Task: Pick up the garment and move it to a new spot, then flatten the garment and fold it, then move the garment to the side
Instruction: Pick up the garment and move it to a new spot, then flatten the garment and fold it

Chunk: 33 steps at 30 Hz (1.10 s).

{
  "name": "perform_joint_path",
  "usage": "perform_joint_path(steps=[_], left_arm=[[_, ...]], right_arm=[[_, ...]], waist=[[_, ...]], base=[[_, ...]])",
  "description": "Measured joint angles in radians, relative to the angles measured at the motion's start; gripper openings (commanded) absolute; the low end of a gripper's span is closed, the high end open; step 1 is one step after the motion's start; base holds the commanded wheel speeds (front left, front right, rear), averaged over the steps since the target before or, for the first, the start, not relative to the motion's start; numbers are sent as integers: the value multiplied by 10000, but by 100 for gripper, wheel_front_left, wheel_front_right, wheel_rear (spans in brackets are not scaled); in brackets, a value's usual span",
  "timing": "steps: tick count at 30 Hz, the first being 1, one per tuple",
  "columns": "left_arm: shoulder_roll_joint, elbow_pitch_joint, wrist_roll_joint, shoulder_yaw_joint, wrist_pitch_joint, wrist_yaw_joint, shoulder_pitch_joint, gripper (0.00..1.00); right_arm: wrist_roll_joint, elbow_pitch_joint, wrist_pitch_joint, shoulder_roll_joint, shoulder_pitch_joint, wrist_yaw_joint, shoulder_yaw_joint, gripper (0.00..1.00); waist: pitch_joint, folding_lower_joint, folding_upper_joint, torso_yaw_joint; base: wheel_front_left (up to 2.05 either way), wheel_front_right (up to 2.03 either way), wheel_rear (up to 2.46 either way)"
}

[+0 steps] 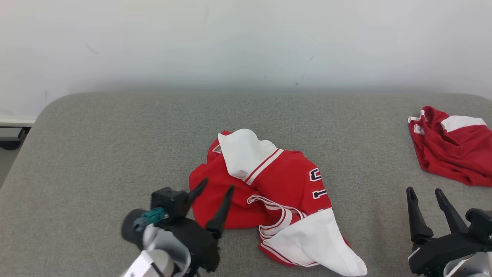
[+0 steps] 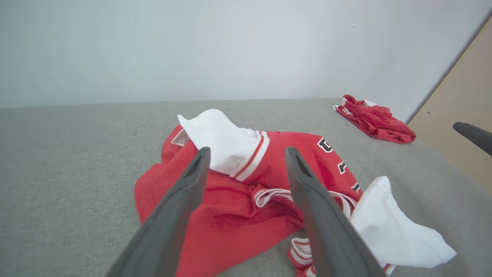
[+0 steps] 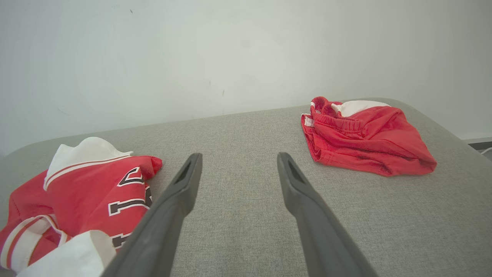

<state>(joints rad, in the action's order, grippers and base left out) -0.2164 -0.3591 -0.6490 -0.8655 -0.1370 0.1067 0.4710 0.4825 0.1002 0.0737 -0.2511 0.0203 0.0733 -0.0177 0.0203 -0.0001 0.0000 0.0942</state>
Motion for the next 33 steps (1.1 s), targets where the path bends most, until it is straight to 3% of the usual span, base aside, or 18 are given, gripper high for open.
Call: perform_joint_path(steps=[4, 12, 21, 29, 33], left_arm=[[-568, -21, 391, 226, -245, 148, -230, 100], [-1118, -58, 895, 1289, -604, 176, -1046, 100], [-629, -332, 1534, 3051, -777, 176, -2241, 100], [-142, -150, 2167, 3662, -851, 176, -2405, 100], [-12, 23, 2506, 4054, -924, 176, -2415, 100]], right_arm=[[13, -17, 2, 0, 23, 0, 42, 100], [15, -84, 0, 98, 144, 15, -38, 100], [88, -278, 2, 86, 382, 61, 113, 100], [113, -384, -42, 92, 332, 52, 4, 100], [393, -468, -251, 136, 161, -207, -215, 100]], waist=[[18, 1, 0, 2], [57, 1, 0, 33], [176, 1, 0, 253], [260, 1, 0, 482], [288, 1, 0, 596]], base=[[0, 0, 0], [0, 0, 0], [0, 0, 0], [0, 0, 0], [0, 0, 0]])
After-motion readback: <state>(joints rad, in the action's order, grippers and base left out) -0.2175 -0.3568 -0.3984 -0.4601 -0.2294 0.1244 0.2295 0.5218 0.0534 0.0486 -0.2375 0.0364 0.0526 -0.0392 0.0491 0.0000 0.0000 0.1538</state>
